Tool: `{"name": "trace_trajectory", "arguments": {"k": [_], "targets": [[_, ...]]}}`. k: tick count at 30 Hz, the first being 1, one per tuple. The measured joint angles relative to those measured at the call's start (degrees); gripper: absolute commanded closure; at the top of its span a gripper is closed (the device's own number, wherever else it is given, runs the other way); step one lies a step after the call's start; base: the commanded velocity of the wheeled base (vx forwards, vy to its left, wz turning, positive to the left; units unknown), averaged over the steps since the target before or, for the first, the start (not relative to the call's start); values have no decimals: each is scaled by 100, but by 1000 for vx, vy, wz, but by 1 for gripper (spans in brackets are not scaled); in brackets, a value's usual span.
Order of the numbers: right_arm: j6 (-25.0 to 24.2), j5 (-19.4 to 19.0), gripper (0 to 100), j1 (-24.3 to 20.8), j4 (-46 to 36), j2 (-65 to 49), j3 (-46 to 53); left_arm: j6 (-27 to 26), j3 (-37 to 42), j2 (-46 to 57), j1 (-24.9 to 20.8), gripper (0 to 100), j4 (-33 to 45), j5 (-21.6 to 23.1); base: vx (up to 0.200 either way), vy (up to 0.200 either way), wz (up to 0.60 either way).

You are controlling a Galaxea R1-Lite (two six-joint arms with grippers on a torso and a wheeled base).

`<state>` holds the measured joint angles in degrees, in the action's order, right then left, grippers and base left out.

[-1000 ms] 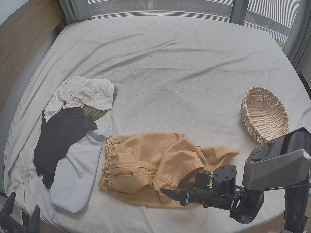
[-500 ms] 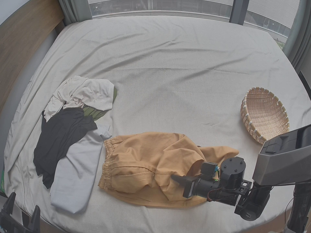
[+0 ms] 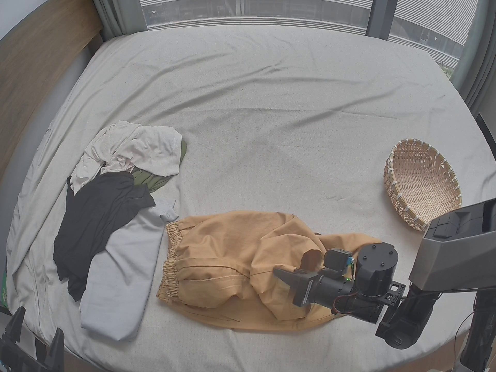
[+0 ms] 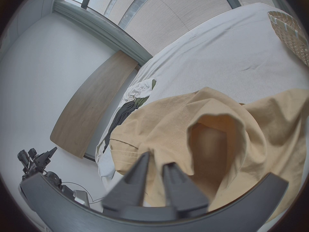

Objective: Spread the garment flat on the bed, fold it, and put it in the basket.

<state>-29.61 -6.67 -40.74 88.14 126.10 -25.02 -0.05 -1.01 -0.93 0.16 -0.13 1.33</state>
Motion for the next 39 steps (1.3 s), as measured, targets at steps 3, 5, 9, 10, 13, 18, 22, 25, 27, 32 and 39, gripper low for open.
{"name": "trace_trajectory", "arguments": {"k": [3, 5, 9, 10, 13, 18, 22, 25, 27, 32, 39], "targets": [[-5, 0, 0, -7, 0, 26, -133, 0, 0, 0, 0, 0, 0, 0, 0, 0, 0], [-9, 0, 0, -10, 0, 61, -194, -2, 0, 0, 0, 0, -2, 0, 0, 0, 0], [-17, -4, 0, -32, -1, 133, -295, -2, 0, 0, 0, 0, 0, 0, 0, 0, 0], [-17, -4, 0, -33, -1, 146, -318, 0, 0, 0, 0, 0, -2, 0, 0, 0, 0], [-28, -13, 0, -41, 0, 166, -395, 0, 0, 0, 0, 0, -2, 0, 0, 0, 0], [-194, -15, 0, -68, -1, 174, -475, 2, 0, 0, 0, 0, 0, 0, 0, 0, 0], [-268, -28, 0, -110, -1, 183, -528, 0, 0, 0, 0, 0, -2, 0, 0, 0, 0], [-288, -41, 0, -143, -1, 204, -550, 0, 0, 0, 0, 0, -2, 0, 0, 0, 0], [-306, -44, 0, -156, -1, 218, -568, 0, 0, 0, 0, 0, -2, 0, 0, 0, 0], [-347, -37, 0, -187, -9, 245, -646, 2, 0, 0, 0, 0, -2, -2, 0, 0, 0], [-345, -26, 0, -195, -9, 386, -775, 0, 0, 0, 0, 0, -2, 0, 0, 0, 0]]}}
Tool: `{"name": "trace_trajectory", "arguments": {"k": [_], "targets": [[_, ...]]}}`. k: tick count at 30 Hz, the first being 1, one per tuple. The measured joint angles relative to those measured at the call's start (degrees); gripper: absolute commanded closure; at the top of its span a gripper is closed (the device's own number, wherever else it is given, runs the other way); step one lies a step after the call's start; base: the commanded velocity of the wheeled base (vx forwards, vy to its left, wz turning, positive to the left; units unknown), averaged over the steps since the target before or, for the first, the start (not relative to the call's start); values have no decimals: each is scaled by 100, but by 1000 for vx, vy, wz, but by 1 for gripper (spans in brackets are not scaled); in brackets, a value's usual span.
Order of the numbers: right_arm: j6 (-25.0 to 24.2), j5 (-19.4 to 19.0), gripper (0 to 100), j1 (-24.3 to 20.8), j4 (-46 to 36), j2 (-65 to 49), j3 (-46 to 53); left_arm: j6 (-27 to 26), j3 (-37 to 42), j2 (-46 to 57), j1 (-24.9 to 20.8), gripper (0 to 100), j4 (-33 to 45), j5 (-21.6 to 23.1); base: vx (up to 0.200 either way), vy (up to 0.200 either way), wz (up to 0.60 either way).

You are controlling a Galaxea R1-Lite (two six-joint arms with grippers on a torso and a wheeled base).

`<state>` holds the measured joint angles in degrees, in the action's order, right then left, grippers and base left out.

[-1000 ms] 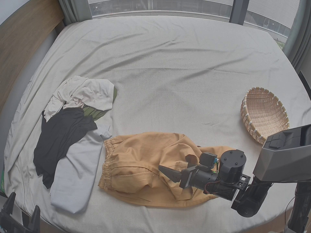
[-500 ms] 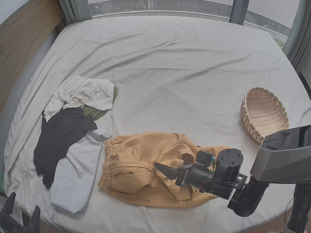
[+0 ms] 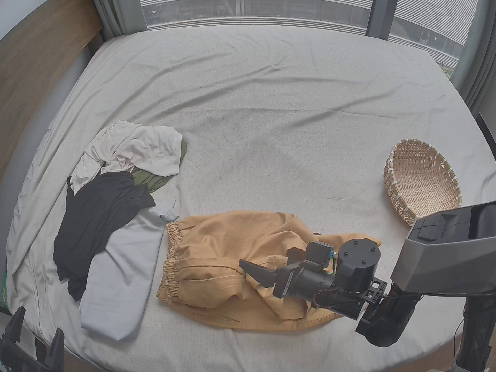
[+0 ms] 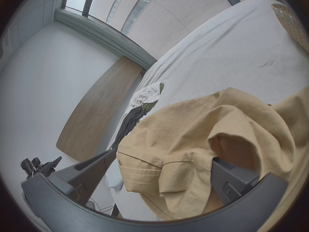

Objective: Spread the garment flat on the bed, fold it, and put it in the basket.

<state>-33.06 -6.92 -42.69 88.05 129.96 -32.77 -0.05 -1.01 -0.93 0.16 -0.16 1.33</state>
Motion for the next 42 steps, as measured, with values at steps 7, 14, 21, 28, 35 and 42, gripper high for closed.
{"name": "trace_trajectory", "arguments": {"k": [7, 14, 21, 28, 35, 42], "targets": [[2, 6, 100, 0, 7, 74, -77, -2, 0, 0, 0, 0, 0, 0, 0, 0, 0], [-16, 26, 100, 6, 7, 61, -72, 0, 0, 0, 0, 0, 0, 0, 0, 0, 0], [-17, 28, 100, 46, 7, -223, 229, -63, 0, 0, 0, 0, 0, 26, 0, 0, 0], [11, 37, 100, 190, 9, -767, 772, -117, 0, 0, 0, 0, -17, 74, 0, 0, 0], [33, 33, 100, 540, 7, -1268, 1304, -211, 0, 0, 0, 0, -30, 162, 0, 0, 0], [52, 28, 100, 745, 9, -1690, 1525, -262, 0, 0, 0, 0, -35, 176, 0, 0, 0]]}}
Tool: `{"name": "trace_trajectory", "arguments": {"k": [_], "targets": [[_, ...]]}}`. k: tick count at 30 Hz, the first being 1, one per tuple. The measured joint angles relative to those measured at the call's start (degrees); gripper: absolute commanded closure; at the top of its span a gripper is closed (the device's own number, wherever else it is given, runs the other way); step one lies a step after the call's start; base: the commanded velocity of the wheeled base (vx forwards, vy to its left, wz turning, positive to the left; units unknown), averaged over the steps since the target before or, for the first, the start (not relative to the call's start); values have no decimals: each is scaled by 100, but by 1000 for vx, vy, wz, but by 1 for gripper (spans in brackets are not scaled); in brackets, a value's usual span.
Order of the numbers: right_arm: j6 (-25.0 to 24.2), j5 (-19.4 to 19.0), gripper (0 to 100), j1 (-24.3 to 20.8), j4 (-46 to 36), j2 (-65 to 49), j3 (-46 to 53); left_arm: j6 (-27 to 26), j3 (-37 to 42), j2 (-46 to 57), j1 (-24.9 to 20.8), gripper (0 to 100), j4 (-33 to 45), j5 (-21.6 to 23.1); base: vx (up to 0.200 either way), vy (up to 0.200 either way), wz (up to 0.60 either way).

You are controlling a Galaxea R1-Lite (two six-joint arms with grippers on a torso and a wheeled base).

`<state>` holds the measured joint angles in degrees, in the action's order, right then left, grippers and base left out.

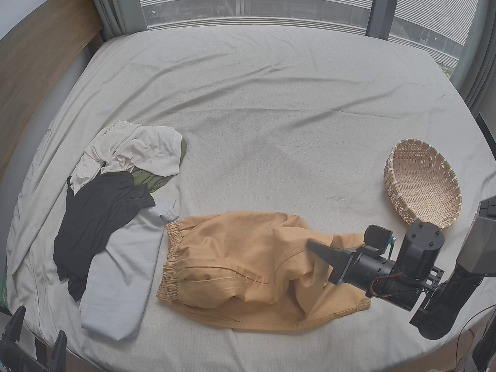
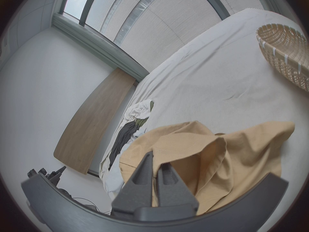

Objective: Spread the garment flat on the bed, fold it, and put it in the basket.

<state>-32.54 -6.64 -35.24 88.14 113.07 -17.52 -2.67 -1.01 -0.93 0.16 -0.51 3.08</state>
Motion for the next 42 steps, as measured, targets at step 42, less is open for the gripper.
{"name": "trace_trajectory", "arguments": {"k": [42], "targets": [[145, -20, 100, 399, -6, -863, 453, 2199, -2748, -5381, -1721, 0, -2554, 490, 0, 0, 0]]}}
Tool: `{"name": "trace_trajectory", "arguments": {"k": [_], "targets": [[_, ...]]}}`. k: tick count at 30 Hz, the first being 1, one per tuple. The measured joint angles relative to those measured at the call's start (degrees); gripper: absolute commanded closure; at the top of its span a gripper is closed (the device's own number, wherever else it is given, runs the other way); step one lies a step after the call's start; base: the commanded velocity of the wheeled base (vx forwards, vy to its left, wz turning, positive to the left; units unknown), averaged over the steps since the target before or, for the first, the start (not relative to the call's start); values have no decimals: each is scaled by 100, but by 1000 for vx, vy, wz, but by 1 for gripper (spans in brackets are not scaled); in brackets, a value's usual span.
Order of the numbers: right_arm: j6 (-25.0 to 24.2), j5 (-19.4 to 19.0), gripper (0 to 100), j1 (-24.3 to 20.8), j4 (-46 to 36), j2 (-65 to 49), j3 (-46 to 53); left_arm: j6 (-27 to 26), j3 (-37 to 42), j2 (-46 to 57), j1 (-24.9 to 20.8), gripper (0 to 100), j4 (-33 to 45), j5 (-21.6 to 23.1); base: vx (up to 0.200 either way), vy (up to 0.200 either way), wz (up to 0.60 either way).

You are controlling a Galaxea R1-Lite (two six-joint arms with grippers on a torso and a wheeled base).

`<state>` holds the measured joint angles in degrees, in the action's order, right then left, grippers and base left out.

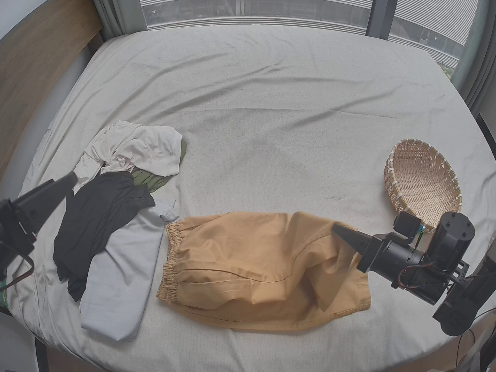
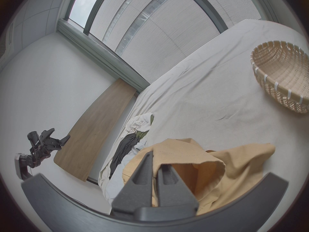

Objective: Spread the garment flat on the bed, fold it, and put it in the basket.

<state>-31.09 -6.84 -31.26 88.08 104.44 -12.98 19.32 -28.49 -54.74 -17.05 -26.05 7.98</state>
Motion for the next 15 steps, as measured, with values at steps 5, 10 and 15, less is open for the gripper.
{"name": "trace_trajectory", "arguments": {"k": [5, 10, 15], "targets": [[88, -107, 100, 364, -2, -256, 312, 115, 51, -535, 20, 0, -315, 197, 0, 0, 0], [104, -218, 100, 645, -5, -446, 494, 130, 226, -1039, 57, 0, -567, 249, 0, 0, 0], [104, -255, 100, 835, -5, -557, 594, 141, 405, -1482, 90, 0, -662, 336, 0, 0, 0]]}}
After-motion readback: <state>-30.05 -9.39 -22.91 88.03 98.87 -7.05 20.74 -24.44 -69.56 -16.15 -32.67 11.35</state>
